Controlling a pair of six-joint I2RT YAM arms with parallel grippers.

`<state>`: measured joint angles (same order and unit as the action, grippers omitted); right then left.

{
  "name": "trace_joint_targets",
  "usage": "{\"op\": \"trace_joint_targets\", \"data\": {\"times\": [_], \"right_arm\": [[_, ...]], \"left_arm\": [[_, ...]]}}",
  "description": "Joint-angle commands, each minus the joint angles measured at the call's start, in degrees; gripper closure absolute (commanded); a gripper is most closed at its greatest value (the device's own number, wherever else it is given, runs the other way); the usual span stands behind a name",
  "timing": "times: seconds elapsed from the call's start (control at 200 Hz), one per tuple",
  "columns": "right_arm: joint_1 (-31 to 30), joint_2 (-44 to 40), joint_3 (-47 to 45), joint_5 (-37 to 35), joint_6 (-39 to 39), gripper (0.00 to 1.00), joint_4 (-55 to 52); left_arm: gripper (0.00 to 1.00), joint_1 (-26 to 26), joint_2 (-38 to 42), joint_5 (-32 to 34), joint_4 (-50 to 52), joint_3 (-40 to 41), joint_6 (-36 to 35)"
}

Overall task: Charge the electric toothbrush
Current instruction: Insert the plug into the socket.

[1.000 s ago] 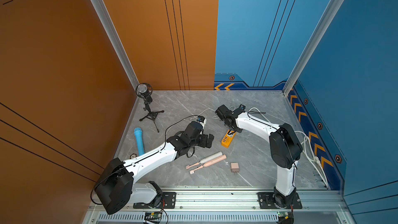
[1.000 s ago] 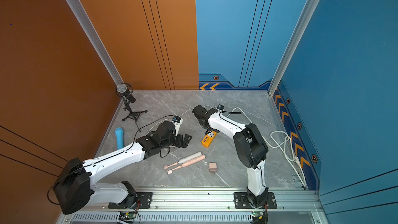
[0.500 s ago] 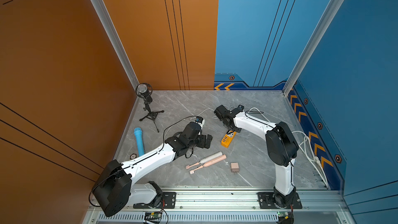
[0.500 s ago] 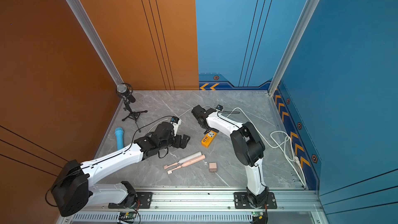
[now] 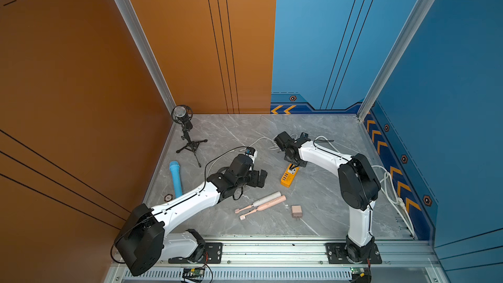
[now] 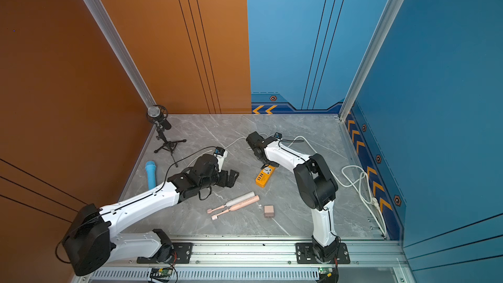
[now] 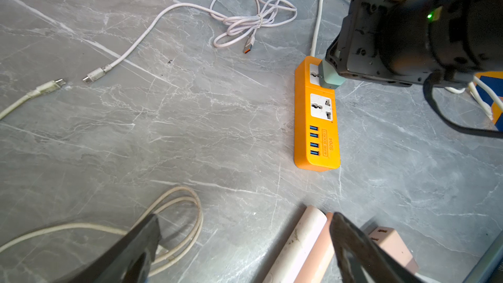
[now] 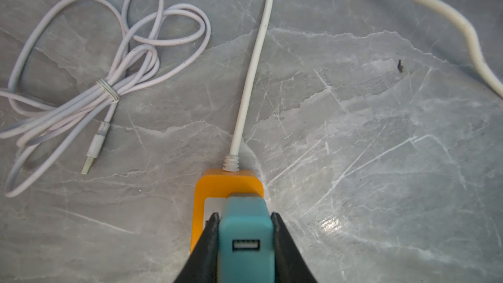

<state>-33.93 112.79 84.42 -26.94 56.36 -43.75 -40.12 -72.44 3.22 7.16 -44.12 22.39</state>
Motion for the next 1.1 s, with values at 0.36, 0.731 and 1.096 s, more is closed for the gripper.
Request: {"op": "trace_joint_targets", "data": {"times": [0.36,0.731,1.096], "right_arm": [[2.7,-2.8,-9.3,6.7,-14.2,0.78,3.4],[2.5,-12.2,-5.4,4.4,-14.9,0.37,-1.3],[-1.4,-5.9,9.7,11.9,-14.1,0.32,-5.5]], "left_arm": [[0.02,-0.7,-0.1,1.5,1.0,-0.9,2.0],[0.02,-0.4,1.4,1.9,2.4,-2.1,1.1],[0.02,4.4,4.1,1.5,7.9,-3.9,-1.1]]}}
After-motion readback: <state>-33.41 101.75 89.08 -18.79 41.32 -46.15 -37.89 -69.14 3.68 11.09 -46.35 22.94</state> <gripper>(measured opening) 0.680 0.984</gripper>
